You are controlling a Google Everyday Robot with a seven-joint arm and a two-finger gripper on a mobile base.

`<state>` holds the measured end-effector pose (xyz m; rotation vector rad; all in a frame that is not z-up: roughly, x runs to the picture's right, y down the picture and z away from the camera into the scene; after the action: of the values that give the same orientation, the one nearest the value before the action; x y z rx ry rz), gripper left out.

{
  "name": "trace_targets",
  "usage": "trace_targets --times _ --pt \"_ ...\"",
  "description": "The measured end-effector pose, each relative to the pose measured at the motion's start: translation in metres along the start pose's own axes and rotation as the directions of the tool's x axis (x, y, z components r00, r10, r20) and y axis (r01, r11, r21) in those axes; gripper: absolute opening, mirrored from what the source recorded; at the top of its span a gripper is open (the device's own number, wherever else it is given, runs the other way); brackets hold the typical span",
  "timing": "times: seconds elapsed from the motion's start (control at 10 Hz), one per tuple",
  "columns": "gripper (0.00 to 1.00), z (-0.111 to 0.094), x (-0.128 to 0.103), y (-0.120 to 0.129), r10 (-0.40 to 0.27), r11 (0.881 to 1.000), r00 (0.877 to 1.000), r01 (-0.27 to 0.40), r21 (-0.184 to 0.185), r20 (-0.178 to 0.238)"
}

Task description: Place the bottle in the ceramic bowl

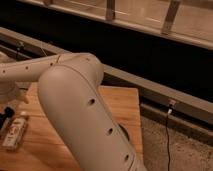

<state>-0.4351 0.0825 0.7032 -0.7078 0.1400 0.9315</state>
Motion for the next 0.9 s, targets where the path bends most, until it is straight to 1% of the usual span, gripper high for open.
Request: trace_targets --times 0.1,0.3,0.4,0.5,0.6,0.7,0.8,0.9 --pt "0.65 0.004 0.007 -0.007 0.007 1.0 1.0 -0.007 -0.004 -0.013" --pt "0.65 0.027 0.017 -0.008 0.033 0.999 0.999 -0.034 -0.039 -0.032" --pt "0.65 0.045 0.023 -0.006 0.048 0.997 0.998 -0.051 -0.065 -0.043" --pt "0.65 0.057 0.027 -0.002 0.055 0.994 0.997 -0.059 -0.089 -0.05" --pt "0.65 0.064 0.031 0.007 0.05 0.992 0.997 -0.056 -0.113 -0.052" --pt "0.65 0.071 0.036 0.023 0.041 0.99 0.998 -0.047 -0.135 -0.05" --pt "0.65 0.072 0.038 0.034 0.032 0.989 0.998 -0.039 -0.146 -0.048" --pt "0.65 0.072 0.038 0.031 0.034 0.989 0.998 -0.04 -0.142 -0.046"
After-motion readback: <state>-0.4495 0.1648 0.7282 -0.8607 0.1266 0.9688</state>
